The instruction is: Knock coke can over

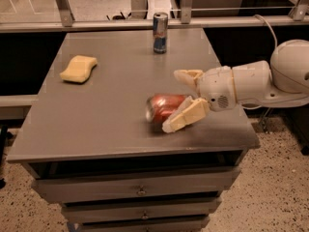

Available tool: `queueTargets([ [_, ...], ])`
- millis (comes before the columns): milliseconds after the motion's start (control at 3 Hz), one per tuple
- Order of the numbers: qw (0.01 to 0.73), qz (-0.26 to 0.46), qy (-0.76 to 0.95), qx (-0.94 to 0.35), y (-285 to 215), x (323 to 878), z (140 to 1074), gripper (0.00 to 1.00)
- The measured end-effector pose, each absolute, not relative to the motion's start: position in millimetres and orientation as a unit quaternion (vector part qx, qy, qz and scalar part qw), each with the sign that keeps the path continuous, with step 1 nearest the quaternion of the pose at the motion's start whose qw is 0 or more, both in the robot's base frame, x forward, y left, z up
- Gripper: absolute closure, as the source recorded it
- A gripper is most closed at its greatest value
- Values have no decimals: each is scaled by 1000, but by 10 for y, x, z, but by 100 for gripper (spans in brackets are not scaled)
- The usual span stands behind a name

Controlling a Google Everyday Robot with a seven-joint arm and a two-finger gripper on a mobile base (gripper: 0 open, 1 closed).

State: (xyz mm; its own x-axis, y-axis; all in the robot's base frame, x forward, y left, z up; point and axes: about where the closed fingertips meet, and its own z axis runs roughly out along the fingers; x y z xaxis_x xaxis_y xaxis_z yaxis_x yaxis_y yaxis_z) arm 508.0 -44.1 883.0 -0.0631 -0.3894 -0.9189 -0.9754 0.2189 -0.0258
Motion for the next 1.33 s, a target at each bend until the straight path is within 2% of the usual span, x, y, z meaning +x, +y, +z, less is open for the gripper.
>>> queueTargets([
  [667, 419, 318, 619, -584, 61, 5205, 8835, 0],
  [1333, 371, 305, 593, -646, 299, 5169, 8587, 0],
])
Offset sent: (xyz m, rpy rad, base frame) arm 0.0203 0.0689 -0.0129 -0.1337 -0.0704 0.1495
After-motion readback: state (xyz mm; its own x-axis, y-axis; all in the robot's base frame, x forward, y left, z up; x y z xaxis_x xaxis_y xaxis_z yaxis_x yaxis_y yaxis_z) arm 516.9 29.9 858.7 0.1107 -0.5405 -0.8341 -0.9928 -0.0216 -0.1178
